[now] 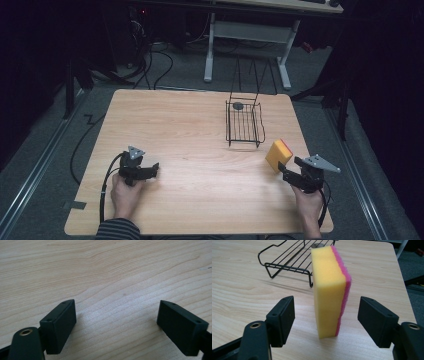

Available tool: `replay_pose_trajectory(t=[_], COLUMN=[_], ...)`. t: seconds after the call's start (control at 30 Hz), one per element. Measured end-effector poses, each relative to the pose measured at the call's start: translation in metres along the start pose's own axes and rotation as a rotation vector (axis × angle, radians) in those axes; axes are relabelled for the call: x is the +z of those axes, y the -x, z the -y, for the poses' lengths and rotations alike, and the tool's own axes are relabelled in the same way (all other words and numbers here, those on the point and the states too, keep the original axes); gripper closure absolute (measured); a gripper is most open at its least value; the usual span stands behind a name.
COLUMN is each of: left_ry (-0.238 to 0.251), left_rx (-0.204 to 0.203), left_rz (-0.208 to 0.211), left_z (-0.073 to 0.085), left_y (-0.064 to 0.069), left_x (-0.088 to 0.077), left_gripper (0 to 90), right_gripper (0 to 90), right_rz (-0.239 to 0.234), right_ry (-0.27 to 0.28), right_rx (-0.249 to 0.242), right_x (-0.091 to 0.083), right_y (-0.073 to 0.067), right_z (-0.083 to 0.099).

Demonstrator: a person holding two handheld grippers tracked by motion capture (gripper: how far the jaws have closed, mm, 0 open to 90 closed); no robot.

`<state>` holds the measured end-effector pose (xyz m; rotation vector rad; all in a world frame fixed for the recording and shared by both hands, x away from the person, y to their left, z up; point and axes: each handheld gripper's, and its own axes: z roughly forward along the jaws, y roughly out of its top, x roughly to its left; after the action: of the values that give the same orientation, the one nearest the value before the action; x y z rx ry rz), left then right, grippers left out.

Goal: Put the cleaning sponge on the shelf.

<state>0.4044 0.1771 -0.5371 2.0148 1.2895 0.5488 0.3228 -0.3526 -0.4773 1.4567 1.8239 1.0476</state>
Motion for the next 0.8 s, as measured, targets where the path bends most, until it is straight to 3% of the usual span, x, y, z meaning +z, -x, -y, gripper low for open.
replay_pose_trajectory(t=[0.8], left_ry=[0.000], left_rx=[0.000], left_rz=[0.000], left_z=[0.000], left_y=[0.000], left_x=[0.000], left_gripper=[16.3], right_gripper=[34.2], right_rz=[-0.033], right_ry=[-0.028], right_rx=[0.043], right_x=[0.042], right_y=[0.006], right_z=[-0.002])
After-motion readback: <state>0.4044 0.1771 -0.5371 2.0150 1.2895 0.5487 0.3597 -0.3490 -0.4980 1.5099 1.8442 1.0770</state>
